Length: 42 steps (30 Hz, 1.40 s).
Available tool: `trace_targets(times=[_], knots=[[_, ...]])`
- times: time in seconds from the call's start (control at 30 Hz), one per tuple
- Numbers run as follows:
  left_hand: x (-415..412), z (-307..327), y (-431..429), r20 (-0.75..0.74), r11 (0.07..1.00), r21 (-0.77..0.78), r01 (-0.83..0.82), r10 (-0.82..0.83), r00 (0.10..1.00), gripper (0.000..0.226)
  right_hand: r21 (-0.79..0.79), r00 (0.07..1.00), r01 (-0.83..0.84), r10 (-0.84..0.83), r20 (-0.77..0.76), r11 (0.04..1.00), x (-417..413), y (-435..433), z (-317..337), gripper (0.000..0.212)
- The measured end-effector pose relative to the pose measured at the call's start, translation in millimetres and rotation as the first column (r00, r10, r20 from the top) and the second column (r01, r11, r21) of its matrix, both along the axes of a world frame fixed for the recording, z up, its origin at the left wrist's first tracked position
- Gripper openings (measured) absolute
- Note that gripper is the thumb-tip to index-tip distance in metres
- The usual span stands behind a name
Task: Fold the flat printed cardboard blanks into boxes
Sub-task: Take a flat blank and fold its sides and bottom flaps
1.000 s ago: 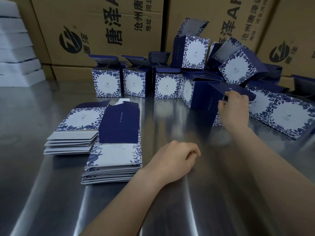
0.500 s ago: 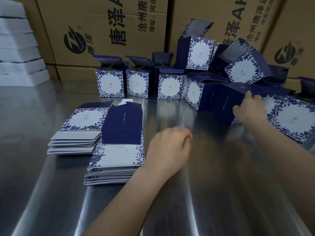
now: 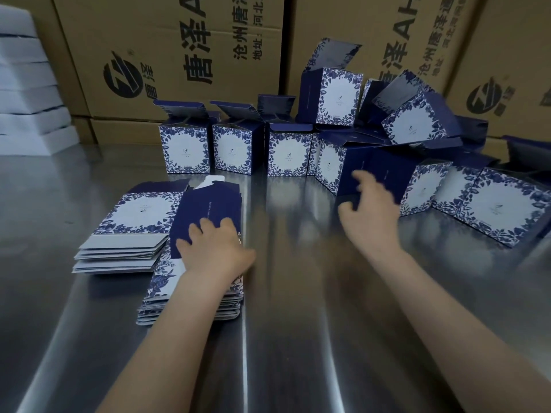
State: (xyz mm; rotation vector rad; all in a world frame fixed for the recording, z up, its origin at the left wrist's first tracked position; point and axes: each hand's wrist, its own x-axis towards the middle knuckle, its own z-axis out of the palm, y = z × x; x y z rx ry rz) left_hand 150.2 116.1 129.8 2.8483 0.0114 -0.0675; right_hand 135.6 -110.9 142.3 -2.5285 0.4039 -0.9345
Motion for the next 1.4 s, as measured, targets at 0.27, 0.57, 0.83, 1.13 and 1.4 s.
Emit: trace_targets(times=[0.27, 0.57, 0.83, 1.13, 1.4], knots=[[-12.1, 5.4, -10.5, 0.104, 0.999, 0.009, 0.046, -0.047, 0.994, 0.051, 0.815, 0.924, -0.275, 0.374, 0.078, 0.51, -11.0, 57.1, -19.3, 0.022], [-34.1, 6.9, -41.5, 0.293, 0.991, -0.014, 0.135, -0.125, 0.948, 0.049, 0.975, 0.772, -0.221, 0.604, 0.197, -0.036, -13.5, 61.2, -24.8, 0.021], [-42.2, 5.2, -52.1, 0.289, 0.972, -0.121, 0.203, -0.161, 0.944, 0.036, 0.967, 0.762, -0.253, 0.618, 0.192, 0.012, -5.8, 61.4, -32.9, 0.046], [-41.8, 27.2, -41.3, 0.555, 0.783, -0.547, 0.295, 0.076, 0.828, 0.012, 0.949, 0.729, -0.295, 0.617, 0.297, -0.109, -3.1, 55.7, -33.4, 0.049], [-21.2, 32.5, -14.7, 0.567, 0.811, -0.576, 0.102, 0.306, 0.765, 0.039, 0.952, 0.795, -0.289, 0.528, 0.298, -0.102, -6.0, 30.7, -25.1, 0.043]])
